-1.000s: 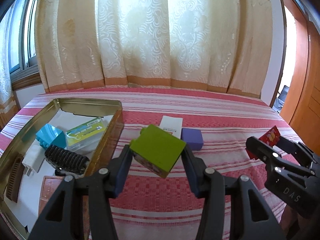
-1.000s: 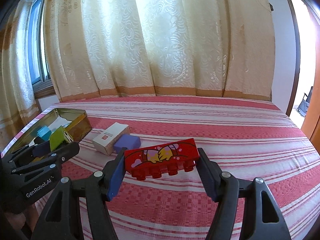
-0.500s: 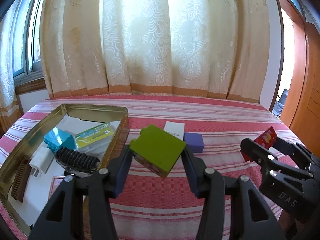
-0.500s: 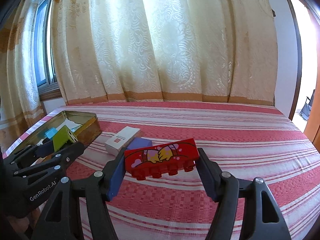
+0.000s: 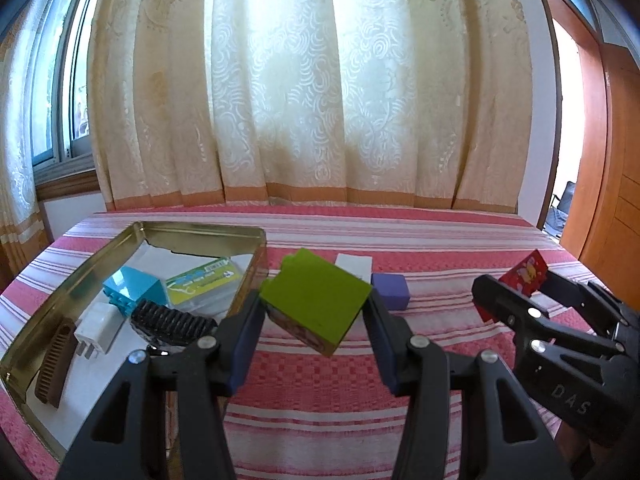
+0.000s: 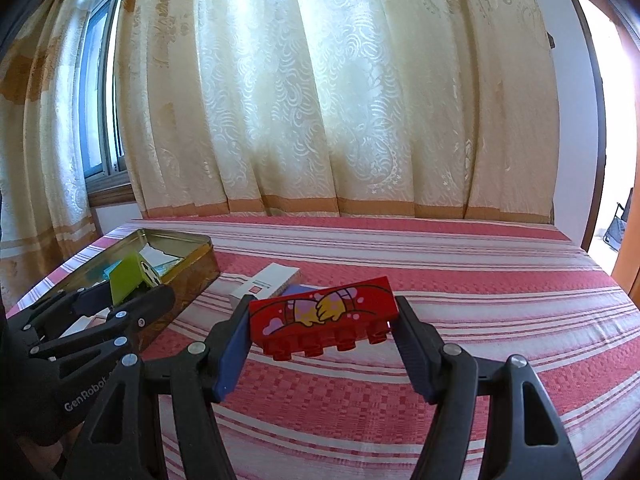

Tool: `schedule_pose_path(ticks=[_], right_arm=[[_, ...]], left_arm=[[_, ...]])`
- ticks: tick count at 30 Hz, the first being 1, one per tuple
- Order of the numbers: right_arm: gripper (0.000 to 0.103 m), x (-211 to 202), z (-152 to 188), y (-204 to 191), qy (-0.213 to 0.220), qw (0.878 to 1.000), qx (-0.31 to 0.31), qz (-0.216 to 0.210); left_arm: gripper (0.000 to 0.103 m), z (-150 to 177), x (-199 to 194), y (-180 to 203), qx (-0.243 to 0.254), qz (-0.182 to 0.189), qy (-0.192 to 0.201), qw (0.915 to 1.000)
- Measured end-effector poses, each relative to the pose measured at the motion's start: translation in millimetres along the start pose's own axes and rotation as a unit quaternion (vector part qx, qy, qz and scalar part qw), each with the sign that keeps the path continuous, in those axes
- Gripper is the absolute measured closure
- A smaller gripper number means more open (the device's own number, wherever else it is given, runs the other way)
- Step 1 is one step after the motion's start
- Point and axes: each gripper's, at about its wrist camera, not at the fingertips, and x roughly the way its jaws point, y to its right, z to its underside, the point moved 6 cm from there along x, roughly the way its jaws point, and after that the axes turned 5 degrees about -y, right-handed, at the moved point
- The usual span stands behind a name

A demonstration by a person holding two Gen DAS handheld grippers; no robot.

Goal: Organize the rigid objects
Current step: 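Lift the green block with the left gripper toward the tray while the right carries the red brick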

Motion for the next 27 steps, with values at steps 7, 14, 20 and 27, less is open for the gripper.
schedule_pose_path(ticks=[7, 14, 20, 27], right_arm=[[0.034, -2, -1, -8, 0.007, 1.000, -0.006, -0.004], [0.034, -4, -1, -14, 0.013, 1.000, -0.007, -0.013], [0.035, -6, -2, -23, 0.021, 0.999, -0.009, -0.023], [0.035, -9, -3, -37, 0.029, 0.999, -0.021, -0.029]], left_arm=[[0.053, 1, -5, -8, -0.004, -0.003, 0.005, 1.0000], [0.053, 1, -8, -16, -0.011, -0.007, 0.013, 0.9998], [0.053, 0, -10, -31, -0.021, -0.017, 0.019, 0.9995], [0.053, -1, -14, -41, -0.026, -0.019, 0.030, 0.9991]])
